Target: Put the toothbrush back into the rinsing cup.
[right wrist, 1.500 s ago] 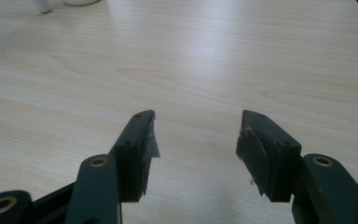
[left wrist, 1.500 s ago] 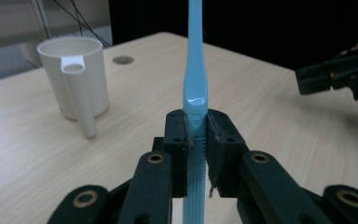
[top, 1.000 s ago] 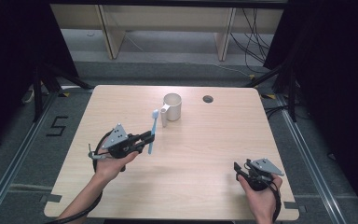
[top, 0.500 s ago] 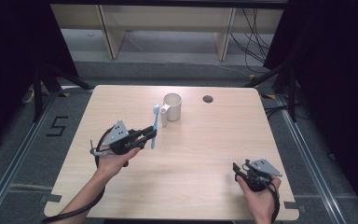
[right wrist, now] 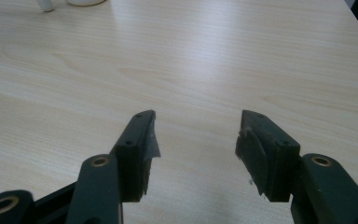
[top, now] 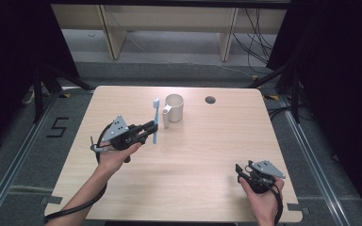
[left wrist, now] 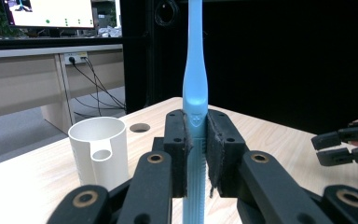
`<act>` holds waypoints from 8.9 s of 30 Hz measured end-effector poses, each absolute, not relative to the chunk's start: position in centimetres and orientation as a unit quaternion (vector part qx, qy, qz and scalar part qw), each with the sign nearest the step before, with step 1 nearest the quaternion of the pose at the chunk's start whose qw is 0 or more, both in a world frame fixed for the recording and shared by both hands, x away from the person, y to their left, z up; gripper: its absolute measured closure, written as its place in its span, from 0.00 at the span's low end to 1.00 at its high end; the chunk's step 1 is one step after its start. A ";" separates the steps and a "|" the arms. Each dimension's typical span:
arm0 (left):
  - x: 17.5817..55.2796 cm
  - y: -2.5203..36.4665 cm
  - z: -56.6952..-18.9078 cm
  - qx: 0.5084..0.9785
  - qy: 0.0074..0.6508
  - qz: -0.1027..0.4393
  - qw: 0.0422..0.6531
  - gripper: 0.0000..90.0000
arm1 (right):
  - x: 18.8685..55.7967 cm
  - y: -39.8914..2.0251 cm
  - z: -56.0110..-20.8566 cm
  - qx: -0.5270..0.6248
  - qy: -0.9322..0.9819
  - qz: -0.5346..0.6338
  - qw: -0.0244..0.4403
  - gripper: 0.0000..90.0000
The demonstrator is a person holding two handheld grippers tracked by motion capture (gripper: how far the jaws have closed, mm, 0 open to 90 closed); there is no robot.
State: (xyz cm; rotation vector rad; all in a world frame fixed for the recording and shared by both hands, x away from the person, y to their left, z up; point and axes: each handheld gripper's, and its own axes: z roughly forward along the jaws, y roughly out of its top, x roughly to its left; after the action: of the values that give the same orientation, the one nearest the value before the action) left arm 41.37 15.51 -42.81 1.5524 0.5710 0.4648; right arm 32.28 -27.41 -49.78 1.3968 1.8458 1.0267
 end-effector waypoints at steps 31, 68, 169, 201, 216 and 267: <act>43.1 15.2 -41.6 0.675 0.247 0.216 0.661 0.87 | 32.1 -27.5 -49.5 0.528 0.697 0.380 0.301 0.52; 45.3 13.9 -41.4 0.654 0.255 0.212 0.680 0.87 | 32.3 -27.3 -49.5 0.522 0.692 0.394 0.304 0.51; 50.5 13.1 -41.3 0.622 0.294 0.259 0.678 0.87 | 32.3 -27.0 -49.2 0.517 0.694 0.392 0.313 0.51; 52.2 12.3 -42.1 0.631 0.307 0.255 0.666 0.87 | 32.2 -27.1 -49.1 0.518 0.692 0.393 0.312 0.51; 52.7 11.9 -42.4 0.637 0.307 0.257 0.659 0.87 | 32.2 -27.1 -49.1 0.522 0.690 0.399 0.303 0.51; 53.0 11.4 -43.7 0.647 0.307 0.266 0.645 0.87 | 32.2 -27.1 -49.0 0.525 0.689 0.398 0.302 0.51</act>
State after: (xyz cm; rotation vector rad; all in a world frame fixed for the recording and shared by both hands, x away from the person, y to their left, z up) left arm 53.04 11.42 -43.65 1.4737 0.6994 0.6062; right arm 32.20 -27.15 -49.00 1.3913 1.8268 1.0551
